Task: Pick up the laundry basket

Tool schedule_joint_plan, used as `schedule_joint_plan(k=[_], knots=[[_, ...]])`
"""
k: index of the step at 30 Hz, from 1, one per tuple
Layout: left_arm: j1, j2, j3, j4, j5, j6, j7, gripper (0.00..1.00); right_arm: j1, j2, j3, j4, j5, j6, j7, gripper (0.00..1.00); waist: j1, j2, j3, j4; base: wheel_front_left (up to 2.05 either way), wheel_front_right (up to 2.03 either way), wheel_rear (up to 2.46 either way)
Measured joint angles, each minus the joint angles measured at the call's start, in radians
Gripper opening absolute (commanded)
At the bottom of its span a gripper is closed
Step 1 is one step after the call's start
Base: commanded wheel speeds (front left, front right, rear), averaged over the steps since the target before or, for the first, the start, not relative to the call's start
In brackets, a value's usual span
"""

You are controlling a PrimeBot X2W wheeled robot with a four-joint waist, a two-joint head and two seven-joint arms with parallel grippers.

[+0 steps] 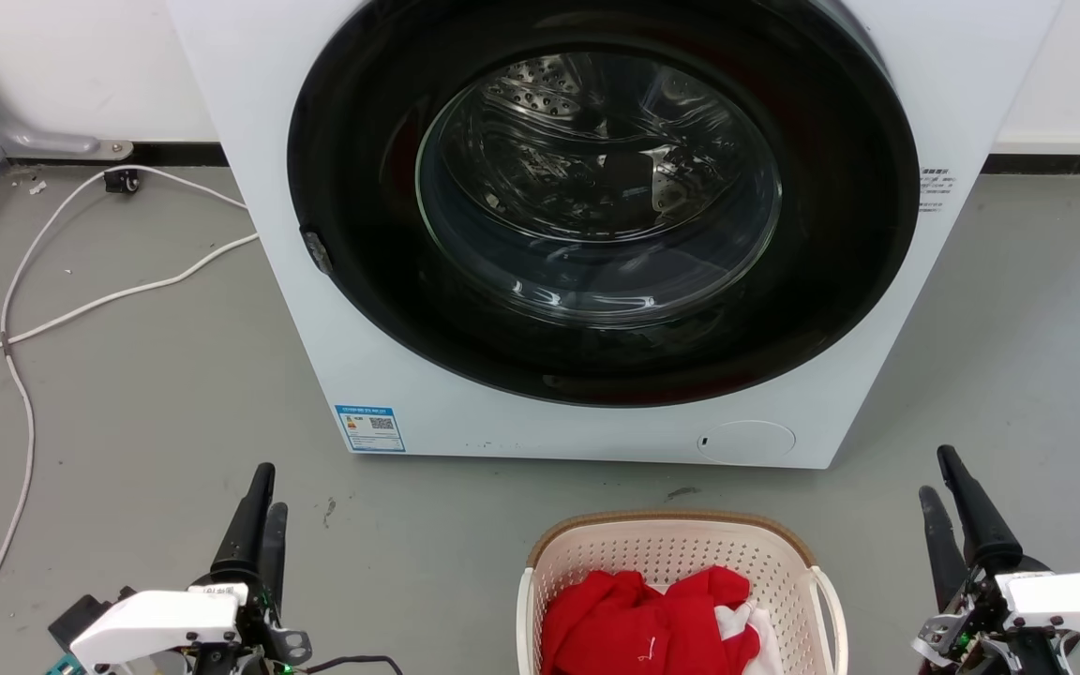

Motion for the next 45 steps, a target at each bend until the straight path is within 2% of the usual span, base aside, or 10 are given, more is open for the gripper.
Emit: schedule_joint_plan(k=[16, 23, 45], knots=[[0.014, 0.001, -0.028, -0.112, 0.347, 0.084, -0.072, 1.00, 0.020, 0.000, 0.031, -0.128, -0.436, 0.000, -0.072, 1.00, 0.0000, 0.0000, 0.007, -0.001, 0.00, 0.00, 0.00], [0.019, 0.001, -0.045, -0.146, 0.482, 0.109, -0.100, 1.00, 0.042, 0.000, 0.052, -0.158, -0.595, 0.000, -0.101, 1.00, 0.0000, 0.0000, 0.010, 0.000, 0.00, 0.00, 0.00], [0.057, 0.002, -0.084, -0.202, 0.781, 0.103, -0.177, 1.00, 0.079, 0.000, 0.067, -0.222, -0.914, 0.000, -0.175, 1.00, 0.0001, 0.0000, 0.014, 0.000, 0.00, 0.00, 0.00]])
